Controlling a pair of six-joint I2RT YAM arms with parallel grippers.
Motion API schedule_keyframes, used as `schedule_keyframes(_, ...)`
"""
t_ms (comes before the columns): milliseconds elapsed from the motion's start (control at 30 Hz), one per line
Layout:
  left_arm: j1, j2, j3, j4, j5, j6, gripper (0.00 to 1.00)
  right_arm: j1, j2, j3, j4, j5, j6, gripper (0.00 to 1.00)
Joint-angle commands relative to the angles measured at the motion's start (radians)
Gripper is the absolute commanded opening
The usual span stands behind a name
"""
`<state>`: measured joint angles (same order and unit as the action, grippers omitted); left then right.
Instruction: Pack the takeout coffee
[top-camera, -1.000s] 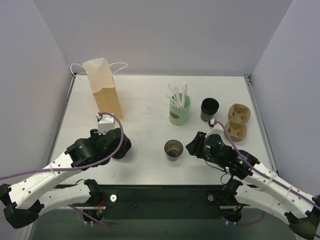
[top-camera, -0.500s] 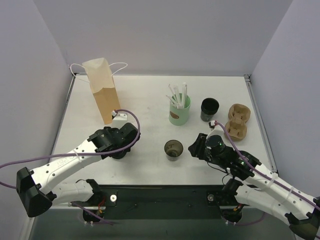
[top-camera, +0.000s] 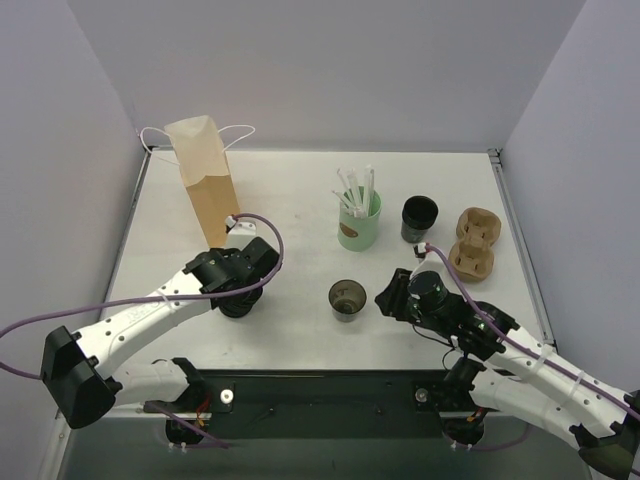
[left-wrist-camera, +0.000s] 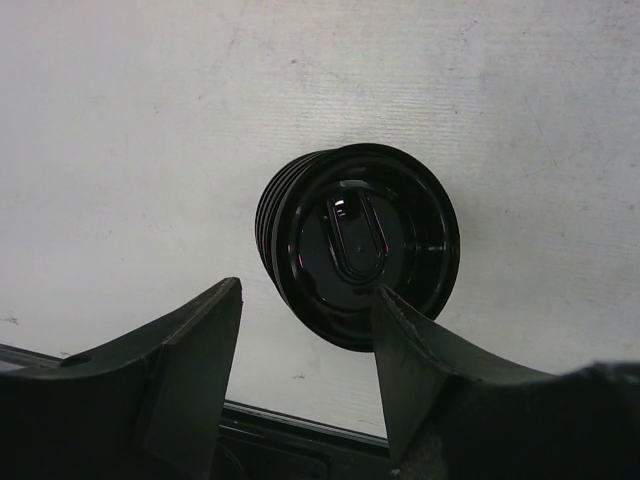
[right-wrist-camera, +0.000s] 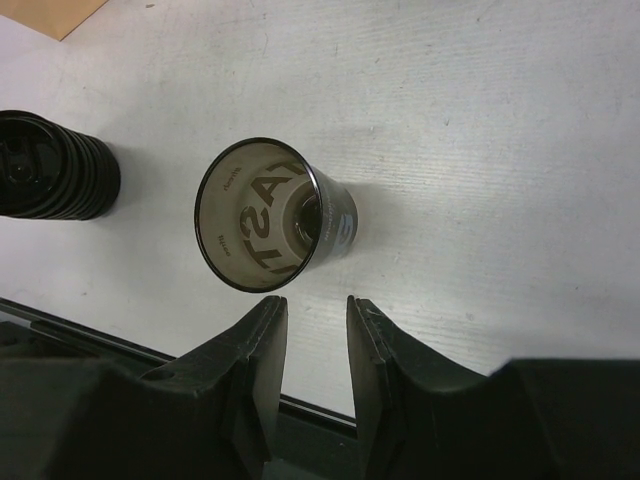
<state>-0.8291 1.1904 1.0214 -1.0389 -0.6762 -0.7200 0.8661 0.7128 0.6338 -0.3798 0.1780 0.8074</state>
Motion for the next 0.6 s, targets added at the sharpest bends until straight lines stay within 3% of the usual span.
schedule_keyframes(0,0.007,0.026,0.028,0.034,-0.037,0.024,0.63,0.016,0.007,-0.005,0.045,0.002,-0.004,0.31)
schedule_keyframes(567,0.012,0.109,0.029,0.028,-0.094,0.034,0.54,0.034,0.025,-0.008,0.050,0.017,-0.025,0.31)
